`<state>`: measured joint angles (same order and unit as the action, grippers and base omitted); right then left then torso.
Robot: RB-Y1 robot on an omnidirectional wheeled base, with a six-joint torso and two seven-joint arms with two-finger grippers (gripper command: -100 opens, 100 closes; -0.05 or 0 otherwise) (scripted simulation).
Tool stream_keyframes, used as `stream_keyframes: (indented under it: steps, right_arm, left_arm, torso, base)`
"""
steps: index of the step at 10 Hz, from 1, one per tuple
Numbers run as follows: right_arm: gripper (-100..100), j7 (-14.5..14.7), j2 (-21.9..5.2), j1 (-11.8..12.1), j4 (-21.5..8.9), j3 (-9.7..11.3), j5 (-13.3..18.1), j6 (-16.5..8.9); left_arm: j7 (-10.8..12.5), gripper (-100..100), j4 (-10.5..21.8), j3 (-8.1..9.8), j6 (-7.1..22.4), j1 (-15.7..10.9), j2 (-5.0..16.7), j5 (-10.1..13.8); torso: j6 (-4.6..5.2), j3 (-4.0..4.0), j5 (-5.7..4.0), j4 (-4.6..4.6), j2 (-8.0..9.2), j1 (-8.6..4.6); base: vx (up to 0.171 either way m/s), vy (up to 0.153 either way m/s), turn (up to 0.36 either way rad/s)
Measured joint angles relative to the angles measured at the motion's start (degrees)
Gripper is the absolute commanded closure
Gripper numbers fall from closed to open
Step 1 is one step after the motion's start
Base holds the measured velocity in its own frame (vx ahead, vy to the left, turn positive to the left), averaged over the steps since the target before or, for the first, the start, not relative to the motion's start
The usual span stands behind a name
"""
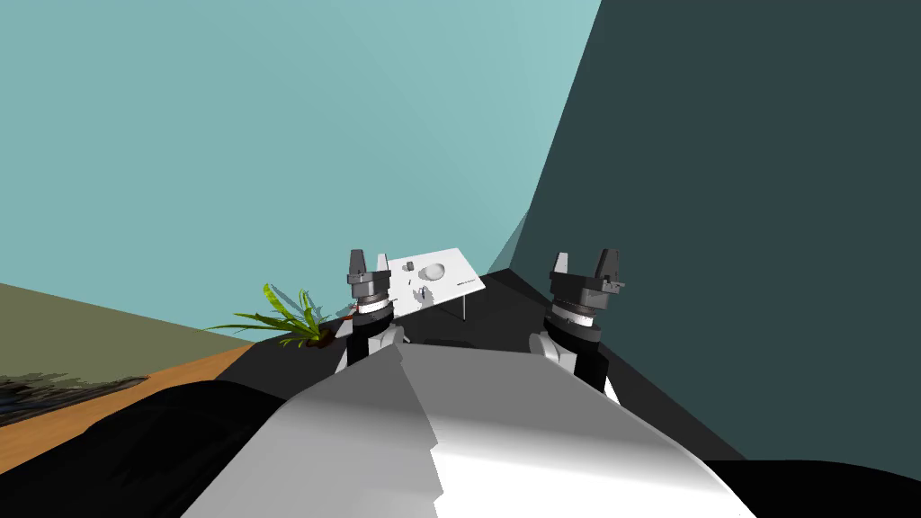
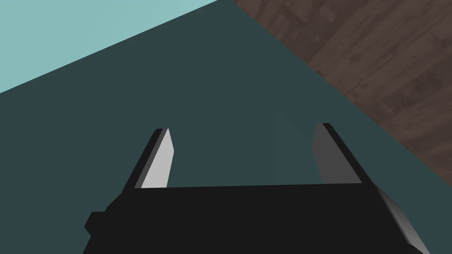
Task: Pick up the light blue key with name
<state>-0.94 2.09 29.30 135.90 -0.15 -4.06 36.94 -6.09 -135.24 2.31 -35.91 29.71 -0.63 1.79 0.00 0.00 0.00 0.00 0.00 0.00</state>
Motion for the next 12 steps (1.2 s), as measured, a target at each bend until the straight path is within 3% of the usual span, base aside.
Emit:
stream_keyframes:
  steps: [6,8,10,11,12]
  right_arm:
    - [0,0.00,0.01,-0.01,0.00,0.01,0.00,0.00]
    - [0,0.00,0.01,0.00,0.00,0.01,0.00,0.00]
    - [0,0.00,0.01,-0.01,0.00,0.01,0.00,0.00]
    - [0,0.00,0.01,-0.01,0.00,0.01,0.00,0.00]
    - [0,0.00,0.01,-0.01,0.00,0.01,0.00,0.00]
  left_arm:
    - [2.08,-100,4.87,-0.03,2.45,2.45,9.50,-2.53]
    - [2.82,-100,7.65,0.12,2.54,2.83,11.73,-3.28]
    - [4.45,-100,11.48,0.74,4.30,3.00,15.46,-4.55]
    - [5.43,-100,13.39,0.91,4.25,4.79,17.34,-5.30]
    - [5.68,-100,14.42,0.48,4.90,4.77,17.81,-5.98]
  torso:
    - [-0.01,0.13,-0.09,0.05,0.22,-0.40]
    - [-0.01,0.10,-0.06,0.04,0.17,-0.27]
    - [0.00,0.17,-0.09,0.07,0.29,-0.42]
    - [-0.02,0.19,-0.12,0.07,0.33,-0.55]
    - [0.01,0.17,-0.12,0.07,0.29,-0.48]
  base:
    - [-0.040,-0.076,0.033]
    - [-0.059,-0.081,0.053]
    - [-0.083,-0.139,0.063]
    - [-0.073,-0.120,0.042]
    - [-0.068,-0.104,0.040]
